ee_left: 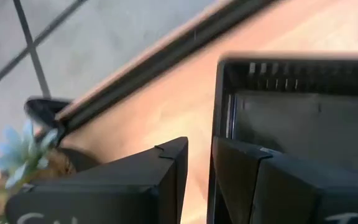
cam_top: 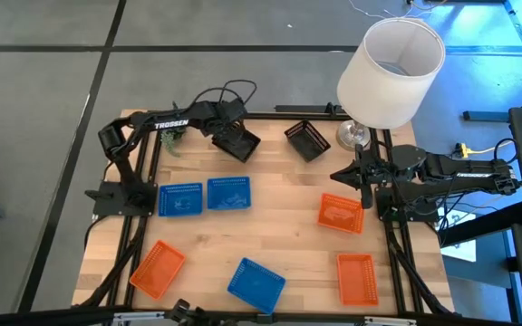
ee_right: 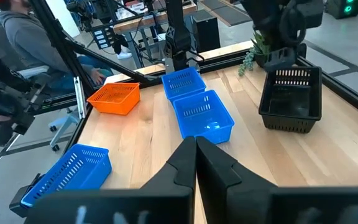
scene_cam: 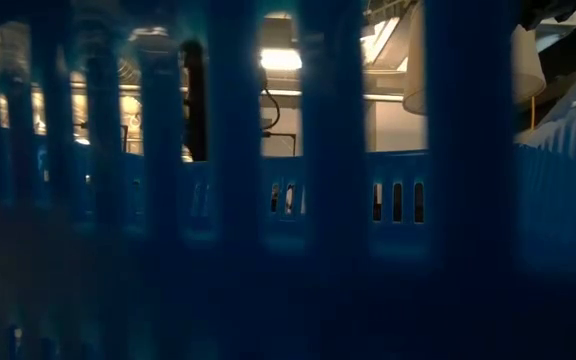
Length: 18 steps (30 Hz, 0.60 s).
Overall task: Stack baskets by color
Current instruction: Stack the bottom black bin on the top left black bin
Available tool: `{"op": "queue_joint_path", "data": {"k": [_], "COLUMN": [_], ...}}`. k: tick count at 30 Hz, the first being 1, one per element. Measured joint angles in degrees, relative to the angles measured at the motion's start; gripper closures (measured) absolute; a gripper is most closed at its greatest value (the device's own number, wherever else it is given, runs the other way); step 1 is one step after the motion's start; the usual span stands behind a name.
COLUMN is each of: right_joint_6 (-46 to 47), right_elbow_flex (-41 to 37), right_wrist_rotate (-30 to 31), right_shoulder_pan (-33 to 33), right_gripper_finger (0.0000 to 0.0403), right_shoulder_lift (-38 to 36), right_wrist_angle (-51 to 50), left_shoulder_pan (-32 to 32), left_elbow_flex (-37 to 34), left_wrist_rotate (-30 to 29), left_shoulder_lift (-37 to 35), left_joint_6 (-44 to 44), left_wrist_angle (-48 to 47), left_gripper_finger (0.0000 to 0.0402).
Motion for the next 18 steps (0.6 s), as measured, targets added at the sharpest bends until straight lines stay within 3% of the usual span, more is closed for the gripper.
{"op": "queue_joint_path", "data": {"k": [18], "right_joint_6": [0.14], "right_elbow_flex": [0.0], "right_wrist_rotate": [0.04], "right_shoulder_pan": [-0.02], "right_gripper_finger": [0.0391], "right_shoulder_lift": [0.0], "right_wrist_angle": [0.31], "left_shoulder_pan": [-0.01], "left_elbow_flex": [-6.9], "left_wrist_rotate": [1.18], "left_shoulder_lift": [0.0], "left_joint_6": [0.31], "left_wrist_angle": [9.54], "left_gripper_finger": [0.0334]}}
